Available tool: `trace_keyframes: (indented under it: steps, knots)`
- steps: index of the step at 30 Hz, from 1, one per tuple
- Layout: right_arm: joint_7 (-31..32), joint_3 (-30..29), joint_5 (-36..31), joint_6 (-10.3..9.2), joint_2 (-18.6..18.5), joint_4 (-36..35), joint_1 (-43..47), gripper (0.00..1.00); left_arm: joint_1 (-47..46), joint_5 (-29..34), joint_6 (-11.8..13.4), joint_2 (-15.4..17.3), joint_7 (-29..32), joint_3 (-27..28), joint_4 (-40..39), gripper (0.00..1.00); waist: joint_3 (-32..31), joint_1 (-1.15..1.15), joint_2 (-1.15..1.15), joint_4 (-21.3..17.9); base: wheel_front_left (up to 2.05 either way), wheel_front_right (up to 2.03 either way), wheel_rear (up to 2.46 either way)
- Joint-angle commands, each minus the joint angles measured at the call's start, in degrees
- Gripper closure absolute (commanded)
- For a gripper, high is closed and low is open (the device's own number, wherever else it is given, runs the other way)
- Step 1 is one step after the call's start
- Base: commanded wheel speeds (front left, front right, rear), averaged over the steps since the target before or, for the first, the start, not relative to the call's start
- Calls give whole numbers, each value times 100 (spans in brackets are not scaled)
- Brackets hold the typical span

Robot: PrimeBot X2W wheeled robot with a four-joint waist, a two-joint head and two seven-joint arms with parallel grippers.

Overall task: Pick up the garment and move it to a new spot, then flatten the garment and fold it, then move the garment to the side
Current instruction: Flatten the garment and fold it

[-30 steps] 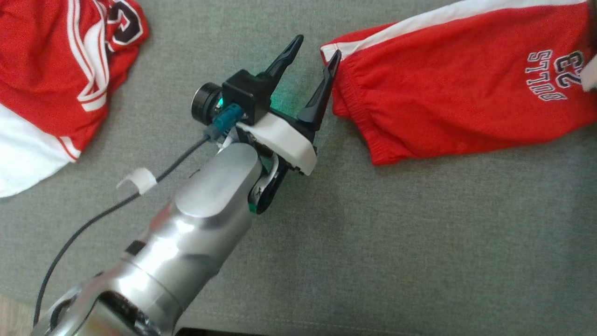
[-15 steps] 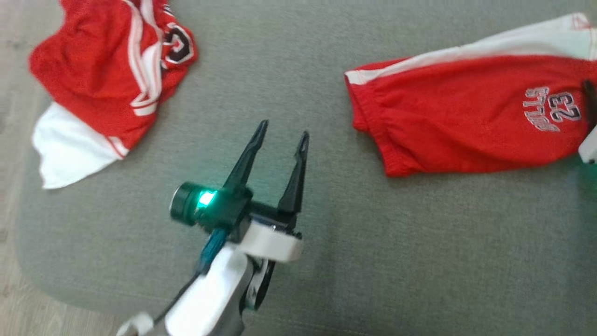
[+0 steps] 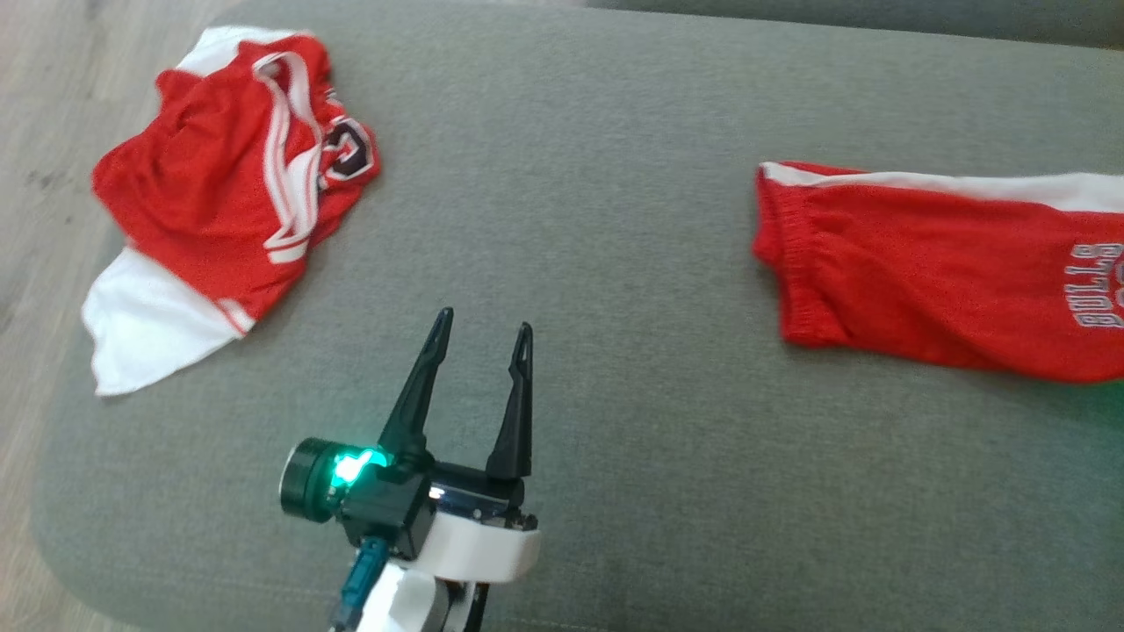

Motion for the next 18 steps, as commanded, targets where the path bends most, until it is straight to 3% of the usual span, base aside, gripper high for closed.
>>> trace_keyframes:
  steps: [1, 9, 14, 18]
  knots:
    - [-100, 40, 31, 37, -305, -79, 131, 100, -103, 76, -33, 14, -29, 254, -234, 0, -70, 1, 0, -100, 0, 0, 0]
    - [-402, 260, -365, 37, -319, -624, -291, 100, -100, 157, -201, -49, -29, 356, -201, 0, -58, 1, 0, -272, 0, 0, 0]
    - [-350, 684, -874, 37, 66, -1284, -641, 100, -142, 192, -285, -77, -29, 438, -141, 0, -98, 1, 0, -272, 0, 0, 0]
    - [45, 1214, -1222, 37, 588, -1982, -695, 100, -99, 196, -336, -108, -29, 510, -125, 0, -164, 1, 0, -203, 0, 0, 0]
